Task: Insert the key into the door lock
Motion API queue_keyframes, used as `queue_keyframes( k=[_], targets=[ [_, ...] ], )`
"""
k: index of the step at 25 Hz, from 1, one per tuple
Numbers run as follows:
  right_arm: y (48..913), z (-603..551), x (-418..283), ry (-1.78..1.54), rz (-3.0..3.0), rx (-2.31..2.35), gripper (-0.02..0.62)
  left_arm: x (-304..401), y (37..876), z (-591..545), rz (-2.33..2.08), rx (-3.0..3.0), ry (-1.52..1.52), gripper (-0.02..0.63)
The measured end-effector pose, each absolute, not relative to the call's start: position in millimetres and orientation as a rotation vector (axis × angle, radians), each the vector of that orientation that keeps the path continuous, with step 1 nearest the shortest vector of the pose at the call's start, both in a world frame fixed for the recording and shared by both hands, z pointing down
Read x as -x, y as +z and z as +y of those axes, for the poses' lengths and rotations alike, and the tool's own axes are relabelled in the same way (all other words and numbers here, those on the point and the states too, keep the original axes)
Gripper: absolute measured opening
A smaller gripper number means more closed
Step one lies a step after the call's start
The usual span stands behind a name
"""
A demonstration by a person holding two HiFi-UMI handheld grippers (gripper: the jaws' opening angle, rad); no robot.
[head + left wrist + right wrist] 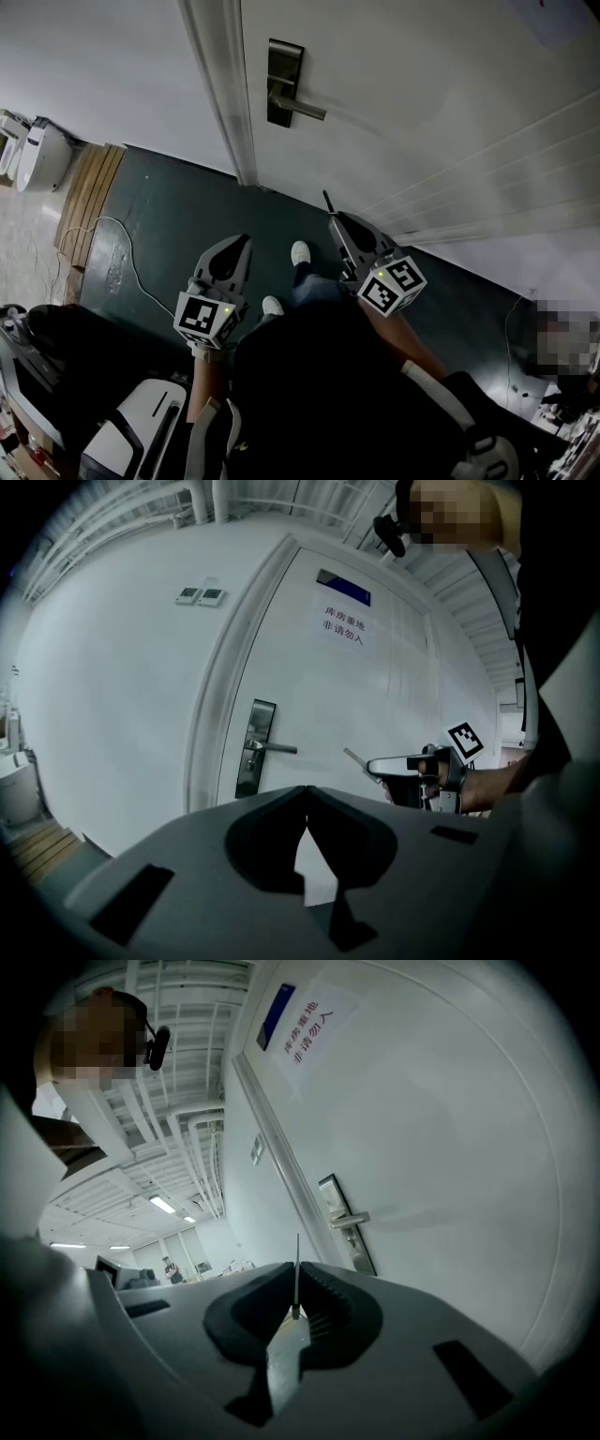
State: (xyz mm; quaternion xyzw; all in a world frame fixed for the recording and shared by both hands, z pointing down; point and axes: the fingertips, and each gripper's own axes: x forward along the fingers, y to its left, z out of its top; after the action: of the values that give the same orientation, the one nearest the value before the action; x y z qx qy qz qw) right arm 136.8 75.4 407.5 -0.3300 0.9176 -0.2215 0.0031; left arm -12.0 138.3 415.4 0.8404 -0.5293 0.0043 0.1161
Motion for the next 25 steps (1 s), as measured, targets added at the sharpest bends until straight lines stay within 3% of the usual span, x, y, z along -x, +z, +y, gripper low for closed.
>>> queue_keyframes(
  k=[12, 25],
  targets=[
    [401, -39, -121, -0.792, 2.889, 0.818, 0.034, 20, 405, 32, -1.669, -2.356, 0.045, 0.009],
    [413, -74, -78, -0.984, 2.919, 0.478, 0.033, 26, 414, 0, -1.819, -2.199, 0.041, 0.009]
  ],
)
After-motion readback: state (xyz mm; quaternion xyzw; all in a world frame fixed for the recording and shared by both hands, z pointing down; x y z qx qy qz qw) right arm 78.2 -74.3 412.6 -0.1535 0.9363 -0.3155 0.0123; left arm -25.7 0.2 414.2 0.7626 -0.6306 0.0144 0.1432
